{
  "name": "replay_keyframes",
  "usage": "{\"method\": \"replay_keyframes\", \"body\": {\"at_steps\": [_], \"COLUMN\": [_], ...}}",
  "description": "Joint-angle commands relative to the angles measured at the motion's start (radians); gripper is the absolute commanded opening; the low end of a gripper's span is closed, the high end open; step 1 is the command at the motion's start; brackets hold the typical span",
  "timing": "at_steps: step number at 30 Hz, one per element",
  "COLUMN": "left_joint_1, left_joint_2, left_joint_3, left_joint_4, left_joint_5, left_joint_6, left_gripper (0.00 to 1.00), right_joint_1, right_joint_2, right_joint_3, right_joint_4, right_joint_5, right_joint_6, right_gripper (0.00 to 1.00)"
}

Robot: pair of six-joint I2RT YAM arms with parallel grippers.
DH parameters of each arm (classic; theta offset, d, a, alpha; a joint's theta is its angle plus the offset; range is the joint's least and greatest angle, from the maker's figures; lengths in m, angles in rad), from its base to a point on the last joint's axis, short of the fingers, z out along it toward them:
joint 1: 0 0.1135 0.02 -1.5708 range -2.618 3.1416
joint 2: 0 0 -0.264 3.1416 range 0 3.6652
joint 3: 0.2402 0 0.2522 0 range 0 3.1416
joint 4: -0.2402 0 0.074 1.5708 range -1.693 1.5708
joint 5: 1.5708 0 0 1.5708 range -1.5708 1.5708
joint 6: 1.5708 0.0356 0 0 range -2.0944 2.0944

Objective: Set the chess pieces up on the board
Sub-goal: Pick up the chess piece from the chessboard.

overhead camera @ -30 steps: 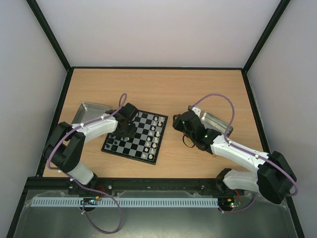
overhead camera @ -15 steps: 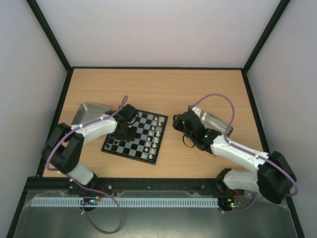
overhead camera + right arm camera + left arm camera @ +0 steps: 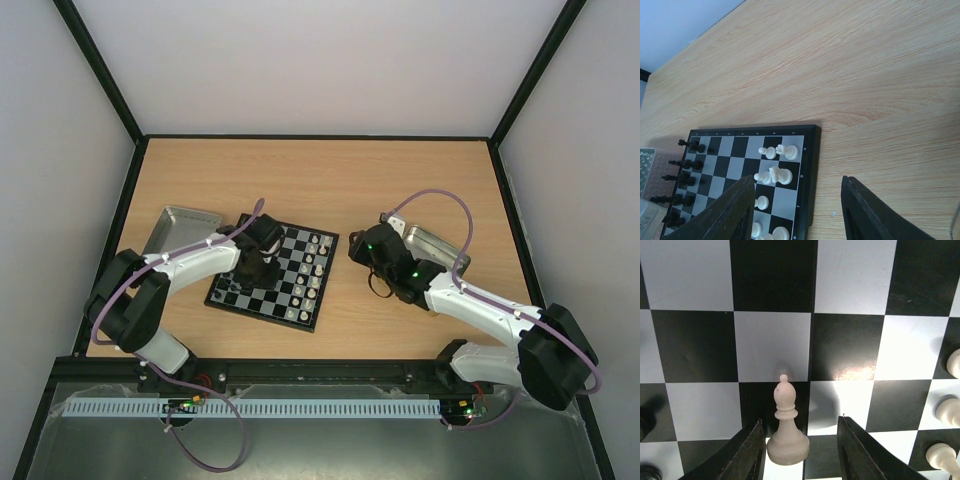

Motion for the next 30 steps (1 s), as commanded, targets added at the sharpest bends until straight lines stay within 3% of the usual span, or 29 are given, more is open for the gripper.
{"method": "replay_keyframes", "body": {"at_steps": [1, 6, 14, 21, 30], "left_joint_1": [-0.005, -0.005, -0.007, -0.010, -0.090], "left_joint_2": [-0.008, 0.002, 0.009, -0.003, -0.184], "left_joint_3": [0.004, 0.003, 0.002, 0.023, 0.058], "left_joint_4": [-0.048, -0.067, -0.052, -0.028, 0.082], "left_joint_5": [-0.003, -0.010, -0.028, -0.053, -0.053], "left_joint_6": [0.006, -0.001, -0.003, 0.025, 0.123], "left_gripper": [0.41, 0.39, 0.22, 0.18, 0.18], "right_joint_1": [-0.003, -0.004, -0.003, -0.003, -0.003], "right_joint_2": [0.005, 0.003, 0.006, -0.007, -0.036], "right_joint_3": [0.028, 0.027, 0.027, 0.027, 0.065], "right_joint_4": [-0.001, -0.002, 0.003, 0.011, 0.159], "right_joint_5": [0.014, 0.015, 0.011, -0.009, -0.469], "right_joint_6": [0.014, 0.014, 0.018, -0.002, -0.214], "right_gripper": [0.47, 0.46, 0.46, 0.46, 0.49]}}
